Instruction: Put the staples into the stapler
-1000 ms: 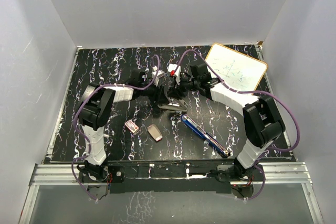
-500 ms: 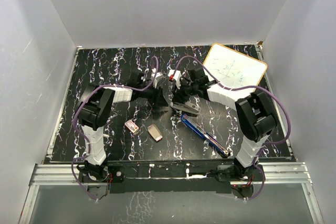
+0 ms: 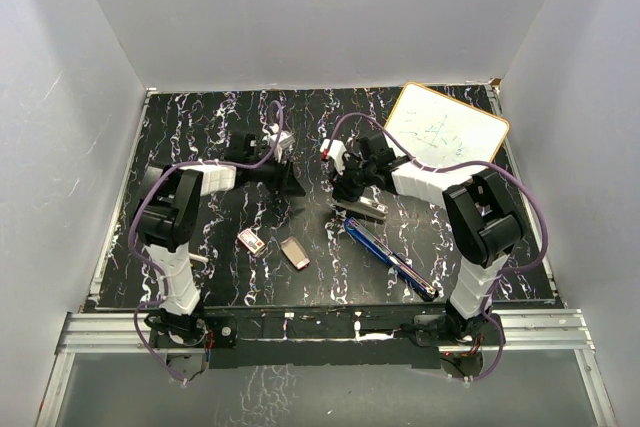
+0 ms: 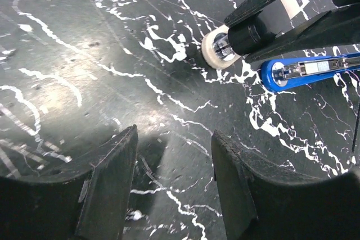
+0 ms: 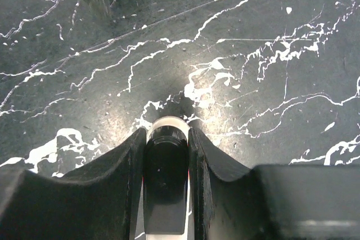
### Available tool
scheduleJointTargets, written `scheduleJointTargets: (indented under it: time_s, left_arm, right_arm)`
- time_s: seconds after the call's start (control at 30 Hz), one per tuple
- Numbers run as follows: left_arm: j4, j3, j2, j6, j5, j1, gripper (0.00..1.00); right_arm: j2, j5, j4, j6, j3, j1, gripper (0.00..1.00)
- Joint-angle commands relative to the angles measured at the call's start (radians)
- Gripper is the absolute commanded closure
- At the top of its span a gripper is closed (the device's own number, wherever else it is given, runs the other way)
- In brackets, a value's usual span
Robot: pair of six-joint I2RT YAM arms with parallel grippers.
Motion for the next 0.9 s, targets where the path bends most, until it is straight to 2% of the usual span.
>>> scheduleJointTargets:
  time_s: [0.0,0.23,0.43,0.57,0.77,0.87]
  left_arm:
    - [-0.069,0.009,-0.101,0.059,-0.014,0.036,0.46]
    - [-0.183,0.029,-0.162,0.145,-0.042,0.061,0.46]
    - [-0.295,0.052,-0.218,0.208,-0.079,0.059,0.46]
    - [-0.349,0.053,-0.281,0.252,-0.109,0.061,0.42]
    - [-0.465,0.071,-0.372,0.363,-0.089,0.053,0.38]
    - [-0.521,0.076,-0.411,0.492,-0.066,-0.018,0.37]
  right_arm:
    - [0.058,0.094,-0.052,-0.058,-0.004,-0.001,0.92]
    - [0.083,0.125,-0.062,-0.082,-0.008,0.002,0.89]
    - [0.059,0.102,-0.145,-0.076,0.137,0.0,0.59]
    - [0.031,0.092,-0.187,-0.056,0.22,-0.001,0.43]
    - [-0.083,0.098,-0.225,-0.009,0.255,-0.013,0.25]
    - [-0.183,0.093,-0.25,0.028,0.202,-0.051,0.21]
